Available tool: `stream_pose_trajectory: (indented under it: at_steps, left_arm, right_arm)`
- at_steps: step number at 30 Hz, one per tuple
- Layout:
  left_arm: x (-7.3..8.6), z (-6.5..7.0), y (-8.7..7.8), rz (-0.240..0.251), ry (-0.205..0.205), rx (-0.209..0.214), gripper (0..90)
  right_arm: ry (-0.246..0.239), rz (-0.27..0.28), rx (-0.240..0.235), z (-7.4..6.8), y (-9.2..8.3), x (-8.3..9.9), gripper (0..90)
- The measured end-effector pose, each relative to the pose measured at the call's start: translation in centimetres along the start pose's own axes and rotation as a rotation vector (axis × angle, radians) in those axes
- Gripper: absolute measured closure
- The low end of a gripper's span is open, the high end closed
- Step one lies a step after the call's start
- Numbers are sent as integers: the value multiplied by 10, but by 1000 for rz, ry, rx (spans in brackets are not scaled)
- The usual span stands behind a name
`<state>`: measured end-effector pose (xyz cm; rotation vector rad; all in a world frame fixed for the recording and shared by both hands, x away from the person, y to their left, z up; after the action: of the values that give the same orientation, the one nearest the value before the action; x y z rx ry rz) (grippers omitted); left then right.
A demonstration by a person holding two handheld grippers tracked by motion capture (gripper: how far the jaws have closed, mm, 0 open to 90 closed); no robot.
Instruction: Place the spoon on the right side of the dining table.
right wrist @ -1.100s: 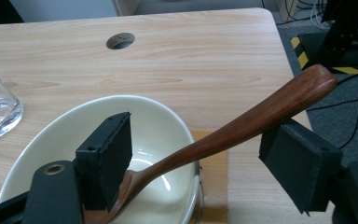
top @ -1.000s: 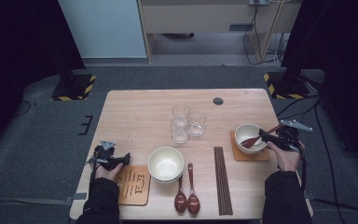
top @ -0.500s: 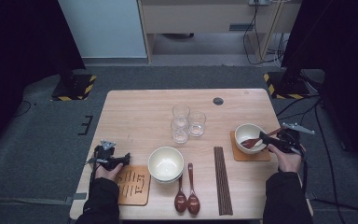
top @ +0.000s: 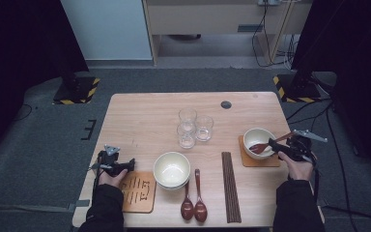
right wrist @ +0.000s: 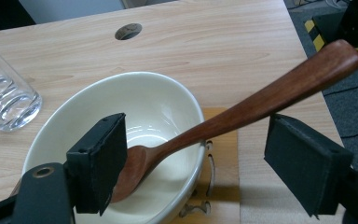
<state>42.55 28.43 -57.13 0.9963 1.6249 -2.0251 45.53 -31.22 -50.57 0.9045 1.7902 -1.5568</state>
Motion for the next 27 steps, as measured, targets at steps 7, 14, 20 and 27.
stream_pose_trajectory:
  at_steps: [7,14,20,27]
  left_arm:
    - [0,0,0,0,0,0,63]
    - [0,0,0,-2,2,0,63]
    - [0,0,0,-3,2,-1,61]
    - [0,0,0,-2,-2,-3,54]
  right_arm:
    - [18,-5,-8,3,-5,4,208]
    - [10,7,-19,0,-17,7,225]
    - [2,18,-25,-3,-30,8,276]
    - [-16,63,-29,-7,-37,-3,331]
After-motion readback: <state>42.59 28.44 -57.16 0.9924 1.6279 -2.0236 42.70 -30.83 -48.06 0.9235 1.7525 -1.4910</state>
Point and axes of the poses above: each handheld gripper's, and its own axes: y roughly forward along the jaws, x roughly out of its underside, z roughly to its right, the point moved 5 cm from there along y, roughly forward along the jaws, and after that the axes turned 8 degrees about x, right-handed, at the moved point
